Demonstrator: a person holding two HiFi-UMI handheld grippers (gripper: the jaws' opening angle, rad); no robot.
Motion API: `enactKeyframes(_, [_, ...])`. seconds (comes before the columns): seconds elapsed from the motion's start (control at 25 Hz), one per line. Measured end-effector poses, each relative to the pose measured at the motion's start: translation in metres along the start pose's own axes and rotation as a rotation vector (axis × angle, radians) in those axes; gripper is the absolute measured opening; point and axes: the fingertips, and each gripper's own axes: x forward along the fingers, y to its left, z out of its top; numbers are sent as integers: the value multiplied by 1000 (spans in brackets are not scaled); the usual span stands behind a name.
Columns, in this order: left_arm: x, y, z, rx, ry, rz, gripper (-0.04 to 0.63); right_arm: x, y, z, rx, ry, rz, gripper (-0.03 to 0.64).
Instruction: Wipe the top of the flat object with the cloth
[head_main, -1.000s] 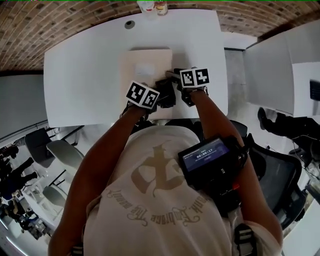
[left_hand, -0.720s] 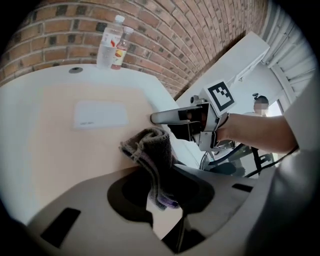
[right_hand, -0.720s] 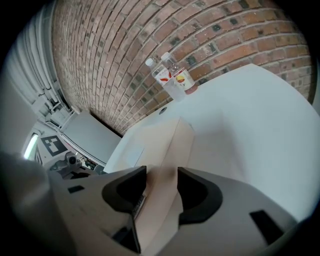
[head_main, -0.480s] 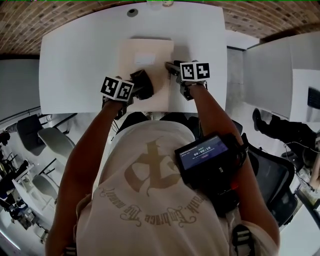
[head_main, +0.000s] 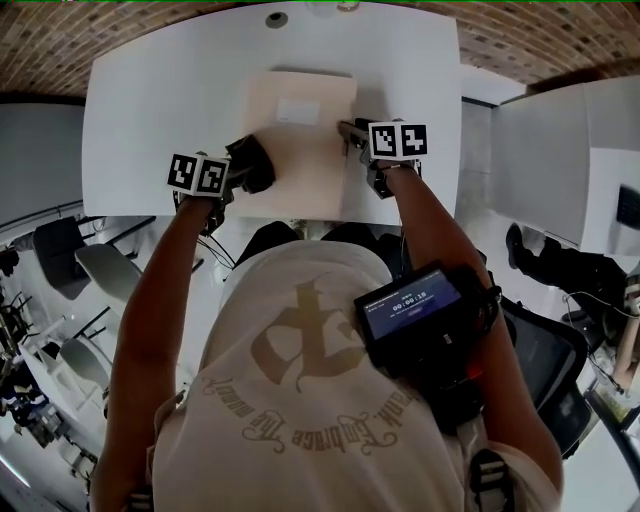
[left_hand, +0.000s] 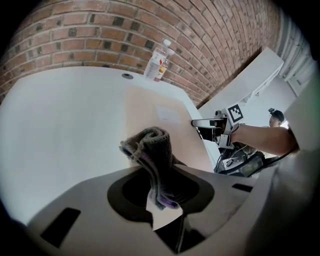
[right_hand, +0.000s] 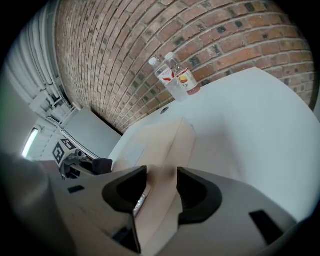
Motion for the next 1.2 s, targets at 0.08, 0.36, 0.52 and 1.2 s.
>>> enactKeyframes(0.08, [-6,7,-2,-15,-9,18,106,-1,-1,0,-6,3,-1,202])
enactKeyframes(0.36, [-29,41,-14,-67,-26,98,106,-3,-1,0,-8,1,-7,202])
enactKeyframes(0.52, [-39,44,-17,-77,-46,102,104,-1,-2,0,-3,0,-7,201])
enactKeyframes(1.2, [54,-145,-13,223,84,-281,104,-1,0,0,-16,-3,-14,189])
